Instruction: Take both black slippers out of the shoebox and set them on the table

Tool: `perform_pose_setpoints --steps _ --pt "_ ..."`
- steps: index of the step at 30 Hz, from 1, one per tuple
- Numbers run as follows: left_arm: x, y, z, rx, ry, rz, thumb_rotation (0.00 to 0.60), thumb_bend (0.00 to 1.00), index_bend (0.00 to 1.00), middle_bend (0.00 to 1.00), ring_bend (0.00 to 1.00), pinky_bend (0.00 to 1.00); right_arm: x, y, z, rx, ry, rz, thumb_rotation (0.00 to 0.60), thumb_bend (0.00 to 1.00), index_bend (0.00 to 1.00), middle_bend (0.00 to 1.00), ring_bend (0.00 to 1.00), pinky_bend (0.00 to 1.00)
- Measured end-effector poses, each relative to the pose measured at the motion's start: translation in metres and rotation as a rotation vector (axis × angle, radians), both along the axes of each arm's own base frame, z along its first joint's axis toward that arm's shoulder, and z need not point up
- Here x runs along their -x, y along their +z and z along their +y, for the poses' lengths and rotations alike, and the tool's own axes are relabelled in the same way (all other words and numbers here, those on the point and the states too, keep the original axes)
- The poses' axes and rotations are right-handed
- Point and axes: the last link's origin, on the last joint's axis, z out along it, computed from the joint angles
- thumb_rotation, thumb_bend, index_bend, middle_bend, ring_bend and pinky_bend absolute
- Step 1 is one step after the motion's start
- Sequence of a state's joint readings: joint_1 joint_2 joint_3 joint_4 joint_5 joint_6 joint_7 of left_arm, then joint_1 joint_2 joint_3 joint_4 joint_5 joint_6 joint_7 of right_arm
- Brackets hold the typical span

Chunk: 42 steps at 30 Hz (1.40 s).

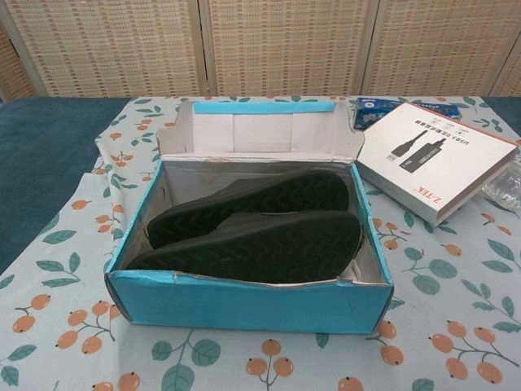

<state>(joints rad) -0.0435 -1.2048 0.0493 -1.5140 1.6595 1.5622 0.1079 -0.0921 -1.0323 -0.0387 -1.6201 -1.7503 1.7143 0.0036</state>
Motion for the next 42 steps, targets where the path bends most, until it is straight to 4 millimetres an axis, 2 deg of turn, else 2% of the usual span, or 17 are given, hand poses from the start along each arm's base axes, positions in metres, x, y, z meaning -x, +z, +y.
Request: perform_pose_setpoints --steps 7,10,15,19,24,27,32,36,42 --pt "-0.003 -0.003 0.0 0.012 -0.014 -0.01 0.6 0.39 0.0 0.0 0.0 0.09 0.001 -0.001 0.0 -0.007 -0.005 0.0 0.583 0.19 0.0 0.0 0.0 0.0" --pt "-0.012 -0.007 0.003 0.039 -0.055 -0.037 0.6 0.39 0.0 0.0 0.0 0.11 0.001 0.0 0.001 -0.011 -0.014 -0.003 0.583 0.19 0.0 0.0 0.0 0.0" --pt "-0.054 -0.016 0.026 0.196 -0.146 -0.225 0.6 0.39 0.0 0.0 0.0 0.22 0.001 -0.002 0.001 -0.023 -0.013 -0.002 0.582 0.19 0.0 0.0 0.0 0.0" --pt "-0.091 -0.024 0.046 0.372 -0.14 -0.388 0.6 0.38 0.0 0.0 0.0 0.18 0.0 -0.003 0.001 -0.031 -0.011 -0.006 0.582 0.19 0.0 0.0 0.0 0.0" --pt "-0.144 -0.037 0.071 0.534 -0.15 -0.492 0.6 0.37 0.0 0.0 0.0 0.18 0.001 -0.004 0.0 -0.034 -0.019 -0.001 0.581 0.19 0.0 0.0 0.0 0.0" --pt "-0.163 -0.046 0.086 0.566 -0.142 -0.509 0.6 0.36 0.0 0.0 0.0 0.18 0.002 -0.006 -0.001 -0.042 -0.025 0.004 0.581 0.19 0.0 0.0 0.0 0.0" --pt "-0.183 -0.064 0.108 0.576 -0.144 -0.459 0.6 0.37 0.0 0.0 0.0 0.19 0.004 -0.005 -0.004 -0.038 -0.038 0.0 0.582 0.19 0.0 0.0 0.0 0.0" --pt "-0.193 -0.086 0.128 0.58 -0.094 -0.451 0.6 0.37 0.0 0.02 0.01 0.2 0.007 -0.003 -0.006 -0.035 -0.053 -0.004 0.583 0.19 0.0 0.0 0.0 0.0" --pt "-0.213 -0.125 0.147 0.598 -0.073 -0.448 0.6 0.36 0.0 0.07 0.05 0.27 0.01 -0.001 -0.008 -0.035 -0.069 -0.003 0.583 0.19 0.0 0.0 0.0 0.0"
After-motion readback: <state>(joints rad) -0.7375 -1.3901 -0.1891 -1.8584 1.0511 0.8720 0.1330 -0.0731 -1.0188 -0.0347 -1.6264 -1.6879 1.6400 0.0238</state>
